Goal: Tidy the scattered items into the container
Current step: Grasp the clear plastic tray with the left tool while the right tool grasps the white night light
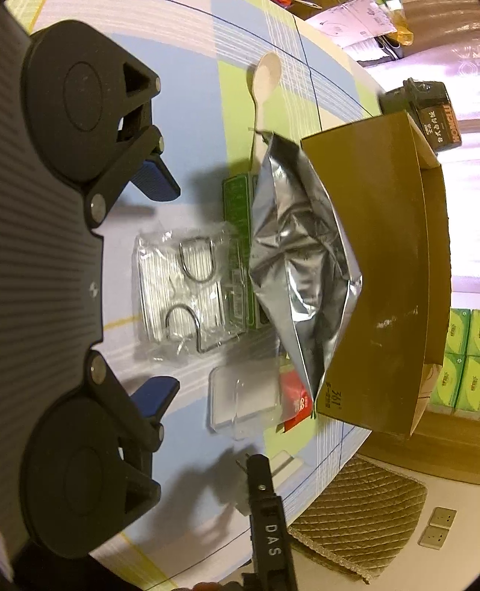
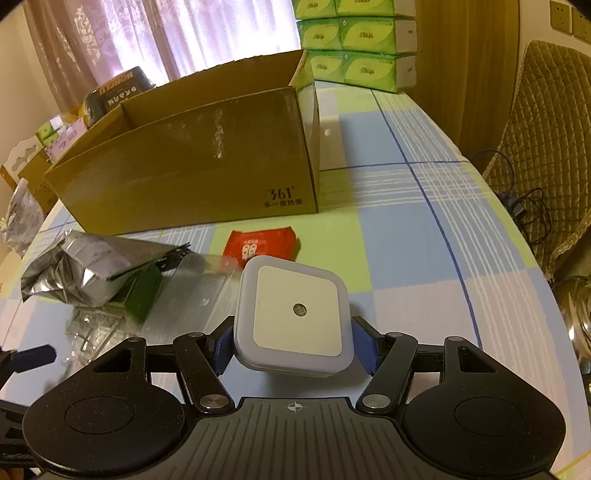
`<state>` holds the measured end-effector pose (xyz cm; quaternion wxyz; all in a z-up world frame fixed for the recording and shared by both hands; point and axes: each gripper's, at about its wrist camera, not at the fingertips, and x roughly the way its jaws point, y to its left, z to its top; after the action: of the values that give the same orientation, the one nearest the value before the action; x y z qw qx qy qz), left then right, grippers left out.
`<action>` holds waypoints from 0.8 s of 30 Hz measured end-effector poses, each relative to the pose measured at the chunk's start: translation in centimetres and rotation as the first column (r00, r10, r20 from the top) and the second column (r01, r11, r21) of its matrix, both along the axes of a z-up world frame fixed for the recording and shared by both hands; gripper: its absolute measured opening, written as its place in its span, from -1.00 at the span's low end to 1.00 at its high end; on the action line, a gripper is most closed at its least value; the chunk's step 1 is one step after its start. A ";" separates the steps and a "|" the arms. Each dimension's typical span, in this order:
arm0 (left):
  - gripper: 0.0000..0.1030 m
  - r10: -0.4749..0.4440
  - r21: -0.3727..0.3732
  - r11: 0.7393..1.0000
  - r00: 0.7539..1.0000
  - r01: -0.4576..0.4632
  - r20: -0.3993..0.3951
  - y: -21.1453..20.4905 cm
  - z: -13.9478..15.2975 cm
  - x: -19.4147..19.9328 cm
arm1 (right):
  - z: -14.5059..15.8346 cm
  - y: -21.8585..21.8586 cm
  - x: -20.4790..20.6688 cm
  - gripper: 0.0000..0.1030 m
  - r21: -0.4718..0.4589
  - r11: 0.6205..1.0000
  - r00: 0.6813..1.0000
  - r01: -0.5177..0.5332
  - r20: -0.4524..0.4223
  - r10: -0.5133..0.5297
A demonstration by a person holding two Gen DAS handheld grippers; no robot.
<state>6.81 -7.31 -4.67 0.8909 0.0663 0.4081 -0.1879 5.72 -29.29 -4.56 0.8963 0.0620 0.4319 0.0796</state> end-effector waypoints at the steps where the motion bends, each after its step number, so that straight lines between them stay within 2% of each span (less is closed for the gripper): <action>1: 0.93 0.006 0.002 1.000 1.000 -0.006 0.000 -0.2 -0.1 0.2 | 0.0 0.1 -0.2 0.31 -0.007 1.000 1.000 -0.002 0.001 0.002; 6: 0.88 0.055 -0.006 0.998 0.998 -0.055 -0.001 -0.2 -0.7 1.1 | -0.5 0.4 -0.5 0.31 -0.032 0.999 1.000 -0.017 0.000 0.017; 9: 0.53 0.061 -0.038 0.997 0.998 -0.062 -0.023 0.4 -0.8 1.6 | -0.6 0.4 -0.4 0.31 -0.028 0.999 1.000 -0.019 -0.001 0.019; 14: 0.52 0.050 -0.012 0.999 0.999 -0.050 0.001 0.2 -0.5 1.3 | -0.7 0.5 -0.4 0.31 -0.024 0.999 1.000 -0.028 0.004 0.028; 19: 0.72 0.053 0.029 0.998 0.998 -0.054 0.037 -0.6 -0.6 1.8 | -0.7 0.5 -0.4 0.31 -0.022 0.999 0.999 -0.032 0.007 0.032; 24: 0.67 0.058 0.042 0.997 0.997 -0.060 0.041 -1.1 -1.0 2.8 | -0.7 0.5 -0.3 0.31 -0.020 0.999 0.999 -0.032 0.009 0.032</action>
<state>9.62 -8.44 -5.64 0.9025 0.0772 0.3959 -0.1512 5.37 -28.79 -5.31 0.8975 0.0456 0.4295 0.0896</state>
